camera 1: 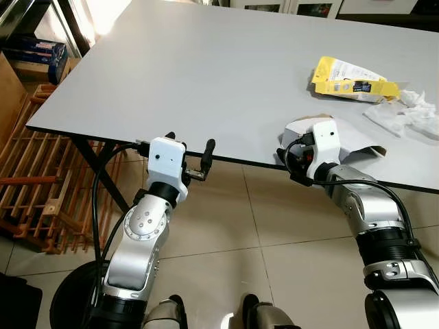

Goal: Picking trash to rubbish bin

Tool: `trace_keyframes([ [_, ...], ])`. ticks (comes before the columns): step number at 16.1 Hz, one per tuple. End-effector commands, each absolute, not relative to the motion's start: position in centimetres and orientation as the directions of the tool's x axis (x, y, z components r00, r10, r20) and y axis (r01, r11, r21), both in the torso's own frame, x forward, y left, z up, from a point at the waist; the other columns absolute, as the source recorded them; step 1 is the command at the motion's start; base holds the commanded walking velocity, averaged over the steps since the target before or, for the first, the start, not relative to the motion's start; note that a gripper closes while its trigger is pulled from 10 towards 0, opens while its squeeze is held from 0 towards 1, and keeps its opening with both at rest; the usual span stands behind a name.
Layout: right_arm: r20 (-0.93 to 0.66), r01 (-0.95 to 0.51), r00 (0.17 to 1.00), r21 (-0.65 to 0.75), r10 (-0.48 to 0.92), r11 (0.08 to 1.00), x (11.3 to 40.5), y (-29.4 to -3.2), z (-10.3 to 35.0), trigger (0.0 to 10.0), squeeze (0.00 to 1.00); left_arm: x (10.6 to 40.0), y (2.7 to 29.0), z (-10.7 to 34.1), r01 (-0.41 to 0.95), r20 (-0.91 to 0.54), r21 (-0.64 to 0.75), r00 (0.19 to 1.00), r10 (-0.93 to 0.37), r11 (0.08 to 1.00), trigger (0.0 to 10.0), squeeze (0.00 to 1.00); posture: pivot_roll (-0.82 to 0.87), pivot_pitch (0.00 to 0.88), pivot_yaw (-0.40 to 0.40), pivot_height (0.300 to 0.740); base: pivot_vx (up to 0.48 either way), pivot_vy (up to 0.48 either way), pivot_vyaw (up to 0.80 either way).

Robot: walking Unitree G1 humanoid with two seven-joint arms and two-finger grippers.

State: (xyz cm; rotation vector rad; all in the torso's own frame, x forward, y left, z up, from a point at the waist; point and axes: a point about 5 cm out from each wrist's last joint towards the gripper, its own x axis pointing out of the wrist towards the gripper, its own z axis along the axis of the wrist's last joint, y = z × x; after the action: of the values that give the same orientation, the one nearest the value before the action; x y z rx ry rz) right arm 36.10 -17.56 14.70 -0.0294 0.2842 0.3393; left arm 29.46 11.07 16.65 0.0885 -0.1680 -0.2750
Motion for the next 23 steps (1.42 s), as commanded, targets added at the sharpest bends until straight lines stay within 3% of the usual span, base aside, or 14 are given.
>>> trace_keyframes([
  [1, -0.32, -0.327, 0.891, 0.039, 0.321, 0.944, 35.8, -17.6, 13.5, 0.0, 0.0, 29.5, 11.1, 17.0, 0.261, 0.157, 0.122, 0.948, -0.278, 0.958, 10.0, 0.0, 0.07, 0.224, 0.006, 0.74, 0.0, 0.0, 0.0],
  [17, -0.291, -0.261, 0.923, 0.011, 0.253, 0.965, 35.5, -17.9, 13.0, 0.0, 0.0, 29.7, 11.1, 17.2, 0.252, 0.168, 0.134, 0.947, -0.273, 0.958, 10.0, 0.0, 0.08, 0.194, 0.014, 0.74, 0.0, 0.0, 0.0],
  [23, -0.155, -0.149, 0.979, -0.098, 0.133, 0.984, 35.1, -18.1, 14.0, 0.0, 0.0, 30.0, 11.1, 17.3, 0.247, 0.172, 0.137, 0.948, -0.269, 0.959, 10.0, 0.0, 0.07, 0.179, 0.015, 0.74, 0.0, 0.0, 0.0],
])
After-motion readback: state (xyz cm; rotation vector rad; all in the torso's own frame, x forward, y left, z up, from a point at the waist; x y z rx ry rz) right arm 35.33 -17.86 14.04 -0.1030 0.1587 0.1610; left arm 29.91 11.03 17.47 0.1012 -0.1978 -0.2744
